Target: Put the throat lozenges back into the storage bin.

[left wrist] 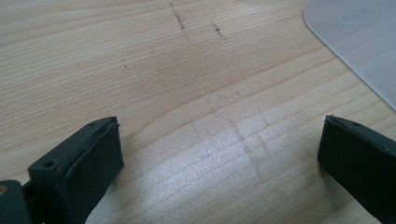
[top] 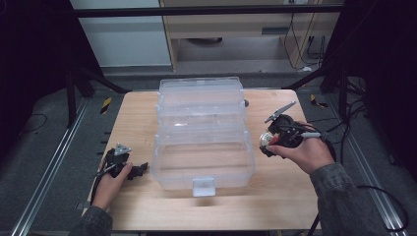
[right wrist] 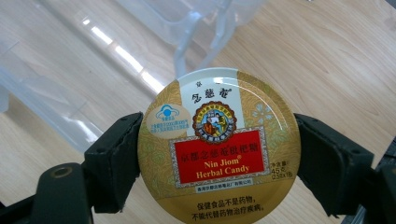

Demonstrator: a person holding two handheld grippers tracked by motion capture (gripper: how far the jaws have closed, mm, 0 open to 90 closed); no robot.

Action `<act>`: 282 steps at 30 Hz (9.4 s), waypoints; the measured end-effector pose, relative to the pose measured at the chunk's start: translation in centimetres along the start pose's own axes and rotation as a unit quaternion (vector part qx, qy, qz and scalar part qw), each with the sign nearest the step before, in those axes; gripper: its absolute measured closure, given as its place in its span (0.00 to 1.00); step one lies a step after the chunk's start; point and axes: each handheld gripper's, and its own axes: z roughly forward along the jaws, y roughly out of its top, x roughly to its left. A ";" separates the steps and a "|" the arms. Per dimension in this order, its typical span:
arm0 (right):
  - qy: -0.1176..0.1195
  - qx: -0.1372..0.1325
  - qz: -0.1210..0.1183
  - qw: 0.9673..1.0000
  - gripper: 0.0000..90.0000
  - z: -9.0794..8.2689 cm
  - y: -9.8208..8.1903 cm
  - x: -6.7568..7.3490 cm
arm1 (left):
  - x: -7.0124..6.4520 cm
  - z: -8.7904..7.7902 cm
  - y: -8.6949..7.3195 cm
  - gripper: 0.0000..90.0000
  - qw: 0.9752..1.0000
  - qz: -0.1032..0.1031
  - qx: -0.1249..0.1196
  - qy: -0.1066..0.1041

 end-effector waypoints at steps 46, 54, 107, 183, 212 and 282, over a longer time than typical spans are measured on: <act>0.056 0.017 -0.059 0.997 0.23 3.8 3.2 5.3 | 0.0 0.0 0.0 0.00 1.000 0.001 0.000 -0.001; 0.060 0.021 -0.061 0.996 0.23 4.5 3.1 5.6 | 0.0 0.0 0.0 0.00 1.000 0.001 0.000 -0.002; 0.082 0.046 -0.046 0.994 0.23 6.3 1.8 5.9 | 0.0 0.0 0.0 0.00 1.000 0.002 0.001 -0.003; -0.008 -0.034 -0.113 0.993 0.30 -0.7 9.5 -0.1 | -9.1 -10.2 7.6 0.04 0.966 0.193 -0.057 -0.160; -0.015 -0.067 -0.172 0.983 0.52 0.5 13.0 -0.5 | -13.3 -7.8 6.8 0.18 0.947 0.243 -0.012 -0.210; 0.002 -0.006 -0.222 0.975 0.79 6.5 14.8 1.4 | -13.2 -6.1 6.1 0.80 0.939 0.266 0.040 -0.214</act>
